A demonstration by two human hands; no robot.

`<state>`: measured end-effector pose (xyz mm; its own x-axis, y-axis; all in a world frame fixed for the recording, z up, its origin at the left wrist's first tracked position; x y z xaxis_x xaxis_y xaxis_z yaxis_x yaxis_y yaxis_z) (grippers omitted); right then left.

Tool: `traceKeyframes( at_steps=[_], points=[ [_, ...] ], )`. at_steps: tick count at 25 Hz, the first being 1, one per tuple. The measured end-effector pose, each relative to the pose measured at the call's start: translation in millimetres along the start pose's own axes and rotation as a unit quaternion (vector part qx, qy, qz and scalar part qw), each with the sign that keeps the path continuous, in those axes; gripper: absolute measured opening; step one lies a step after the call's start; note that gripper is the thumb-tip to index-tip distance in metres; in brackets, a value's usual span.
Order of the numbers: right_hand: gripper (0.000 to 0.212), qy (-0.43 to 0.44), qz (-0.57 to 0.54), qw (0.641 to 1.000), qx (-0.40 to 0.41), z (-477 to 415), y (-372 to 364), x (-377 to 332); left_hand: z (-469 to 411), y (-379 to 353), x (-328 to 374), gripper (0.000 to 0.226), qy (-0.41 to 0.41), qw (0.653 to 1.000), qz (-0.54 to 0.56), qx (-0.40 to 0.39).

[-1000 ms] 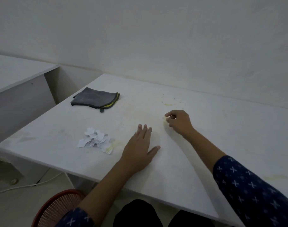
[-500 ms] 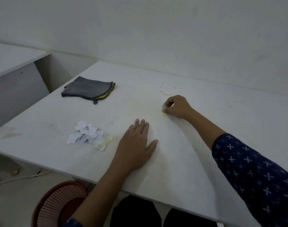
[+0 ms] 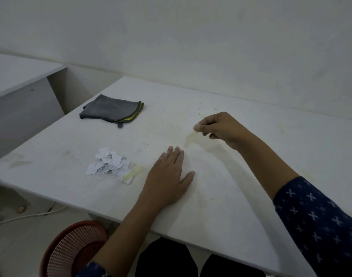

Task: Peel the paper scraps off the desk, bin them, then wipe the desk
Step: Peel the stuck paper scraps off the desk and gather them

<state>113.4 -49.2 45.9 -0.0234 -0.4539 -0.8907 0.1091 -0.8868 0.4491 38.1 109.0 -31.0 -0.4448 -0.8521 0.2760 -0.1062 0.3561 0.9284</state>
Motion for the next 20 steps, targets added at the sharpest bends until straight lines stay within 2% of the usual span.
traceKeyframes(
  at_steps=[3,6,9,11,14,17,20],
  points=[
    [0.008,-0.015,-0.058,0.998,-0.027,19,-2,-12,1,3,1,0.069,0.016,0.999,0.028,0.001],
    [0.010,-0.031,-0.068,0.997,-0.029,34,-7,-13,4,15,0,0.069,0.042,0.988,0.146,0.024],
    [0.010,-0.026,-0.061,0.997,-0.033,48,-16,-14,14,44,-2,0.054,0.045,0.935,0.320,0.146],
    [0.009,-0.017,-0.069,0.996,-0.046,56,-30,-18,28,64,-7,0.043,0.058,0.899,0.369,0.227],
    [0.004,0.004,-0.084,0.994,-0.065,64,-56,-29,42,76,-17,0.028,0.146,0.864,0.436,0.205],
    [0.004,0.026,-0.091,0.992,-0.083,69,-88,-41,62,82,-34,0.018,0.217,0.804,0.530,0.162],
    [0.007,0.040,-0.087,0.991,-0.090,70,-117,-49,82,96,-59,0.011,0.248,0.791,0.535,0.166]
  ],
)
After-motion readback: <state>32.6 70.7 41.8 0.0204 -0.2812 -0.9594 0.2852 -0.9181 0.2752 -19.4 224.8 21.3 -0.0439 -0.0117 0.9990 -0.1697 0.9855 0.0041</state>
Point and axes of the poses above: each hand's wrist, its own z-axis away from the middle knuckle, its own y-axis out of the back of the hand, x = y × z, the point moved 5 cm from there along -z, towards the middle knuckle
